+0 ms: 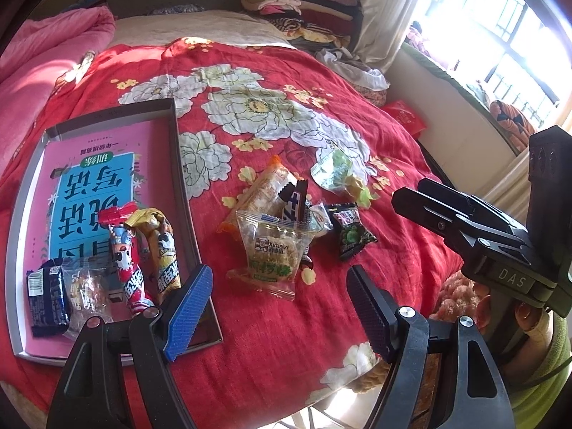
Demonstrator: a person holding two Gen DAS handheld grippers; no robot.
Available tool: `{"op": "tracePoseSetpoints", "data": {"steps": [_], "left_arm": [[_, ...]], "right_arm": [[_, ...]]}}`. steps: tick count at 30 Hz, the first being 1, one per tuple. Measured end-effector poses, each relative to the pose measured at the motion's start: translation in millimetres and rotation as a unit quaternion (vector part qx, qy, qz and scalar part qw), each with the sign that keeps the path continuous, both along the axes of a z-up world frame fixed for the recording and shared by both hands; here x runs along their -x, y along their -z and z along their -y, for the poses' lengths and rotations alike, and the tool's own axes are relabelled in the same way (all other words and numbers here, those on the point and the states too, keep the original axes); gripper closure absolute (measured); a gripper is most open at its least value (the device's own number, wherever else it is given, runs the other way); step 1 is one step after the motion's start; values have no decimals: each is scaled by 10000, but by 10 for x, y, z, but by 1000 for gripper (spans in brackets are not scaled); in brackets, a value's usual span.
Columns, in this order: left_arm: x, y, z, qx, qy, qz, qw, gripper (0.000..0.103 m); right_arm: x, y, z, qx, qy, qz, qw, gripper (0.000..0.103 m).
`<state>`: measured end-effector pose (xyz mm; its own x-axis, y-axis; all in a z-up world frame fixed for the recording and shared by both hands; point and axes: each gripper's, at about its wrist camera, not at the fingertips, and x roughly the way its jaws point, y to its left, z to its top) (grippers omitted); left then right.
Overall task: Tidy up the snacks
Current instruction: 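Reach the left tool to the Ximaizi cup bag while the right tool reaches the green pea packet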
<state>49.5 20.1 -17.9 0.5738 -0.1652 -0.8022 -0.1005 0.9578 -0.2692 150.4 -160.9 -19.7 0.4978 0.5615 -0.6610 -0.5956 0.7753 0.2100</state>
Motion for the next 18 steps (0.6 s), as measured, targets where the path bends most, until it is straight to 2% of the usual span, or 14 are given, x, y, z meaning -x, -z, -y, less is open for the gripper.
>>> {"op": "tracePoseSetpoints", "data": {"steps": [18], "left_arm": [[-165, 270, 50, 8, 140, -270, 9995, 24]], "right_arm": [[-188, 378, -80, 471, 108, -702, 9964, 29]]}}
